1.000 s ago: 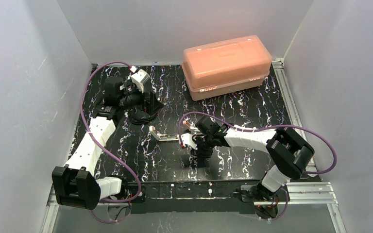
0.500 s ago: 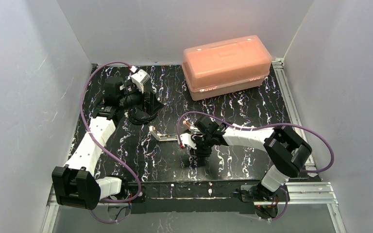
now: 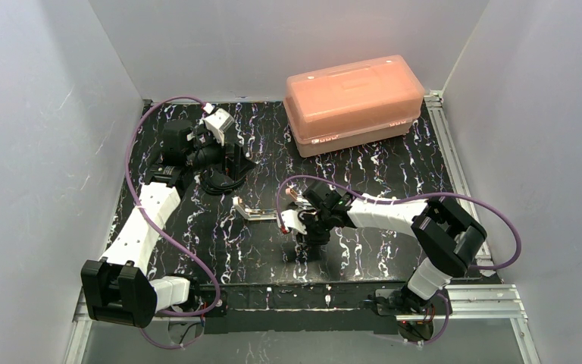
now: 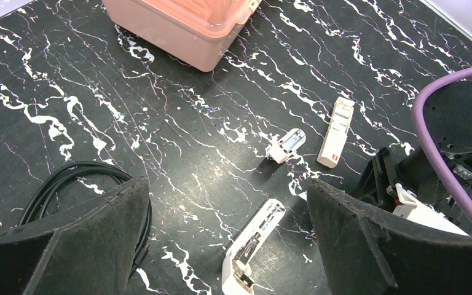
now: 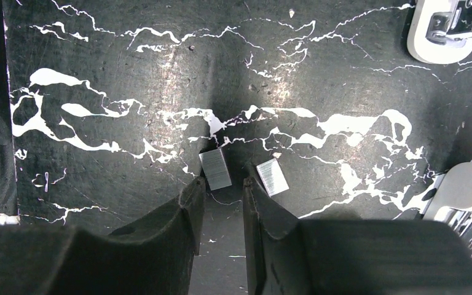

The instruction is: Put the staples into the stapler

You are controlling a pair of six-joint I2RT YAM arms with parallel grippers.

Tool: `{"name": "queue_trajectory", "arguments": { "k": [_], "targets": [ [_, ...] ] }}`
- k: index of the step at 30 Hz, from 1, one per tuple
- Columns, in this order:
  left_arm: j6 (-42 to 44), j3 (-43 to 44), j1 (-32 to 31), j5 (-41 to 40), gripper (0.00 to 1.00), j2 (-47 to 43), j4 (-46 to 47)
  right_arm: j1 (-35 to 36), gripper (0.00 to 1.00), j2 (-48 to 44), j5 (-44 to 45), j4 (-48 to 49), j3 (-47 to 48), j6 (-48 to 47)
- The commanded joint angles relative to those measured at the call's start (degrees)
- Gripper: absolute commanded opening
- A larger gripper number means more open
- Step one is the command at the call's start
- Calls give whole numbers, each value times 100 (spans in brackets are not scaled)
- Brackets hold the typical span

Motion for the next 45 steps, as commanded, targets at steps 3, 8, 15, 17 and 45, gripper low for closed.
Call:
{"name": "queue_trajectory", "arguments": {
  "k": [3, 8, 15, 17, 45],
  "targets": [
    [62, 72, 43, 123, 99, -50, -57, 88, 34, 118, -24, -309, -214, -155],
    [62, 94, 43, 118, 99, -37, -84, 117, 32, 149, -50, -383, -188, -204],
    [110, 109, 40, 101, 98, 10, -111, 124, 25, 149, -51, -441, -205, -246],
    [130, 120, 43, 96, 98, 23, -122, 130, 21, 140, -74, -449, -197, -235],
    [1478, 628, -747, 2403, 76, 615, -856, -1622, 5, -903, -1970, -455, 1719, 2209]
  ]
}}
